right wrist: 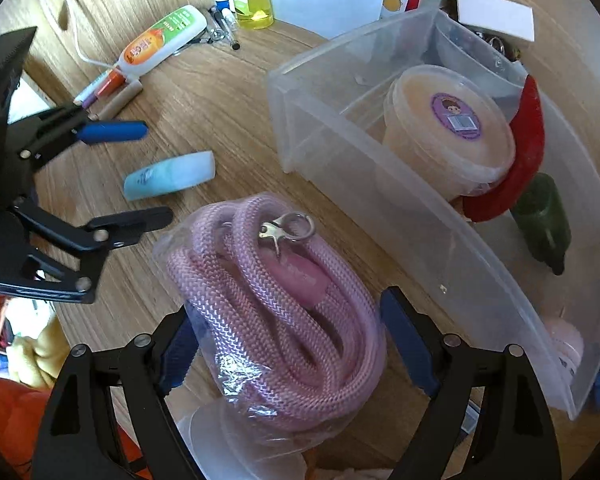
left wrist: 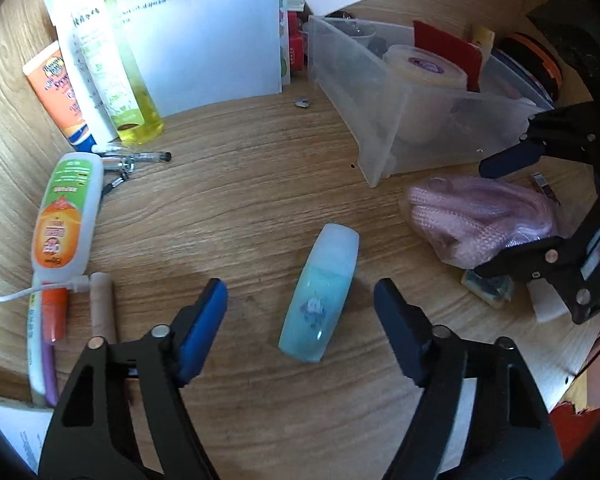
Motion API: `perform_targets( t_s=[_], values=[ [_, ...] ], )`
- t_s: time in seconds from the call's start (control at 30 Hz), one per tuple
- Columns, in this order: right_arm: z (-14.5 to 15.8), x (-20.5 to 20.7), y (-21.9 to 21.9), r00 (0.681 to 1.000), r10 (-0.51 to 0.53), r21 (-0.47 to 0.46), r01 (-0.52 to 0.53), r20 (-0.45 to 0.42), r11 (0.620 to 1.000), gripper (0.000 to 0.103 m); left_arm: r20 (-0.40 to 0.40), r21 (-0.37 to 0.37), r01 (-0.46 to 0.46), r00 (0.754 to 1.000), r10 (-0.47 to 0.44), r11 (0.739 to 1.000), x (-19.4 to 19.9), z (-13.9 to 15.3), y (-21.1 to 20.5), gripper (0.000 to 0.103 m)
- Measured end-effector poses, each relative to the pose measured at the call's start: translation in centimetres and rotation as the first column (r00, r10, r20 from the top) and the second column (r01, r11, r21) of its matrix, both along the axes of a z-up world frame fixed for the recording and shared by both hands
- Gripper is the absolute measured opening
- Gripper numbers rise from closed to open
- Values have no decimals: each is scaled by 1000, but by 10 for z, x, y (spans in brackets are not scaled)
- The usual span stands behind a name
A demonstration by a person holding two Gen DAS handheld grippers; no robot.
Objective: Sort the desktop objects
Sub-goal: 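Grasp the pink rope bag with the right gripper while the left grasps the blue tube, then place the rope bag and blue tube into the clear box, open both grippers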
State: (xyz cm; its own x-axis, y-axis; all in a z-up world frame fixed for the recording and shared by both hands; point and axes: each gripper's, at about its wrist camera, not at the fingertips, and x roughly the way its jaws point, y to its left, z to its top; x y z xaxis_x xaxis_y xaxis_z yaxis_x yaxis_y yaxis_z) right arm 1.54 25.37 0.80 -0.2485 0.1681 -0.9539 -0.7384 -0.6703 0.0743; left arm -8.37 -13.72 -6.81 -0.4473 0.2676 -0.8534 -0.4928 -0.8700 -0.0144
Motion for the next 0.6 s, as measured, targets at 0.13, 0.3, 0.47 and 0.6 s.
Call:
perform_targets(
  t_s=[0.13, 0.3, 0.47, 0.6],
  values=[
    [1, 6, 3, 1000, 0, -3, -1, -28, 1000, 72, -23, 3, -11, 1000, 11, 1000, -5, 0, 3, 55],
    [4, 14, 1, 999, -9, 16, 10, -44, 1000, 55, -47, 14, -11, 999, 12, 1000, -6, 0, 4, 25],
    [9, 25, -5, 997, -35, 35, 37, -66, 999, 46, -43, 35, -32, 998, 34, 999, -4, 1, 1, 25],
    [16, 37, -12, 994, -50, 49, 55, -98, 997, 44, -70, 63, -40, 997, 44, 997, 6, 12, 0, 25]
  ],
)
